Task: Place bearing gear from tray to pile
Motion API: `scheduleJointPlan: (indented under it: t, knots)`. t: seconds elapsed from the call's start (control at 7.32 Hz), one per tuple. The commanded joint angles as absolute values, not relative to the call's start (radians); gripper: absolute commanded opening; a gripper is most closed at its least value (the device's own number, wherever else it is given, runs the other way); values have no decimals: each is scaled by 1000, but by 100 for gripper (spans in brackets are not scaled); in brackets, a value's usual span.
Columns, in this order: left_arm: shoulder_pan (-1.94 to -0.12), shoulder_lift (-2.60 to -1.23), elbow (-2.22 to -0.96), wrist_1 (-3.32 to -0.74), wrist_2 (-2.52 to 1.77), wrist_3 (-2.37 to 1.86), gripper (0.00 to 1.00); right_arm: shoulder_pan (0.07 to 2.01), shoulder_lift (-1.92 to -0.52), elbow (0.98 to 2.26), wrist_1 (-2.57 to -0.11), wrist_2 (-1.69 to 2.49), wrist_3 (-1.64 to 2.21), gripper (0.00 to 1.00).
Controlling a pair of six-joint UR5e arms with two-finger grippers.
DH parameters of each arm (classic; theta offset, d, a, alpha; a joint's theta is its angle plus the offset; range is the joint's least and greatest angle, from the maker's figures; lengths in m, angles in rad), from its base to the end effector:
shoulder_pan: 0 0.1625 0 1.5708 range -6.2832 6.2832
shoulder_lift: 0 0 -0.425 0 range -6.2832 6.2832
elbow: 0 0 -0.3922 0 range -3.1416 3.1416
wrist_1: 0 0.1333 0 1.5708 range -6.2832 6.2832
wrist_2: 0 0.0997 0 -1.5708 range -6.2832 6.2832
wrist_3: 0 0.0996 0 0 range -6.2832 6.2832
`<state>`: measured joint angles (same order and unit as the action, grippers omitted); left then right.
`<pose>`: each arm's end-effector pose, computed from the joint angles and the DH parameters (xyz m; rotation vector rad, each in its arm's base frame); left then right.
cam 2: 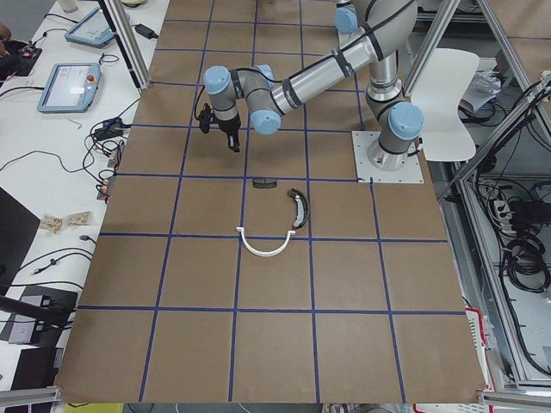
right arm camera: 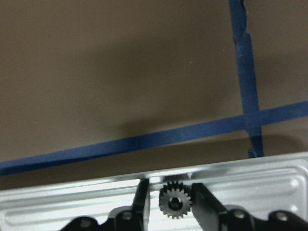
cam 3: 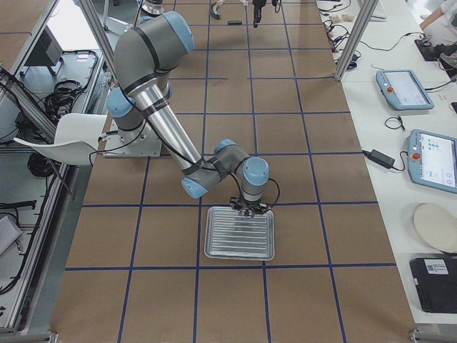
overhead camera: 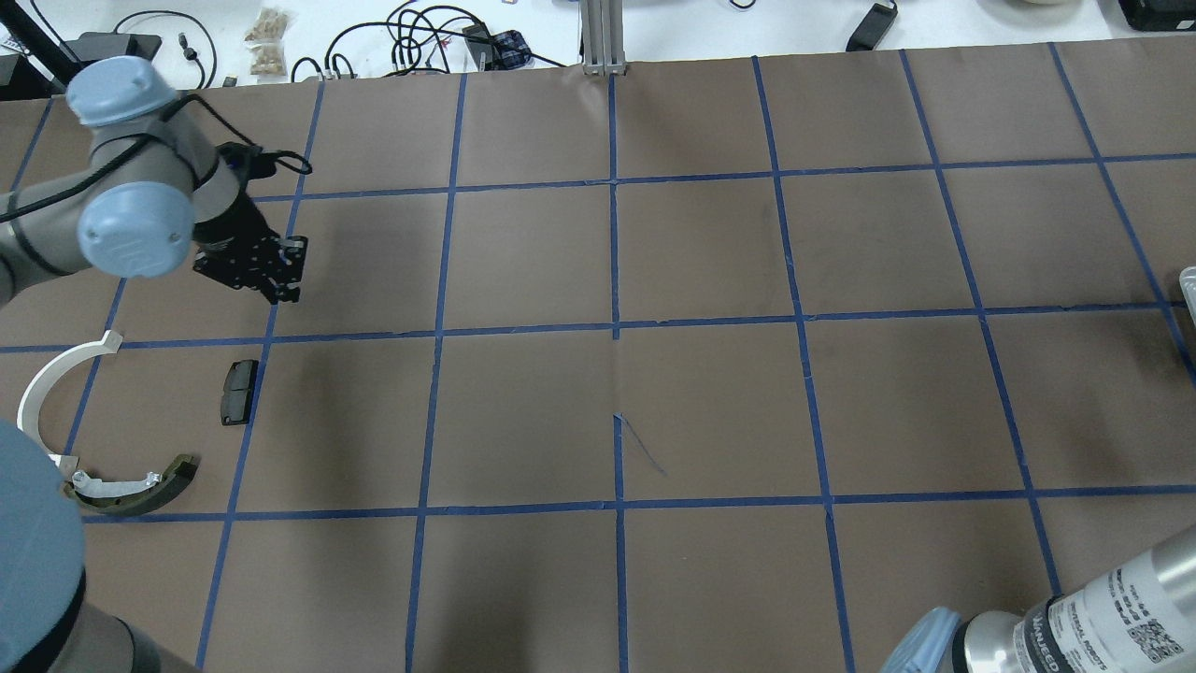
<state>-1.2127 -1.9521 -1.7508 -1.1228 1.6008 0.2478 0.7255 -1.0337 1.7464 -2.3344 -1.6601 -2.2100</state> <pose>0.0805 -0.5870 0.2380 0.1699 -3.1264 -0.1835 -0.3804 -0.5037 0.1772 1.9421 -2.3957 -0.1343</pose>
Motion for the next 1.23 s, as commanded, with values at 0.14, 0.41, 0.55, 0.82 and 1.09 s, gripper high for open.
scheduleJointPlan:
  t: [0.14,0.41,0.55,0.82,1.09]
  knots:
    - [-940,-1957,-1838,-1109,1641,519,0,738,-1135,1746,-2324,-1666,-2043,0]
    - [-907,-1976,-1853,-1108,1638,523,0,839,-1189,1756,-2301,-1617,-1846,0]
    - [-905,-1976,-1865,-1106,1638,523,0,921,-1218,1775,-2266,-1588,-1687,0]
    - [-905,-1968,-1867,-1106,1638,523,99,1117,-1326,1897,-2267,-1592,-1336,0]
    - [-916,-1954,-1856,-1108,1640,523,100,1335,-1379,1951,-2279,-1594,-948,0]
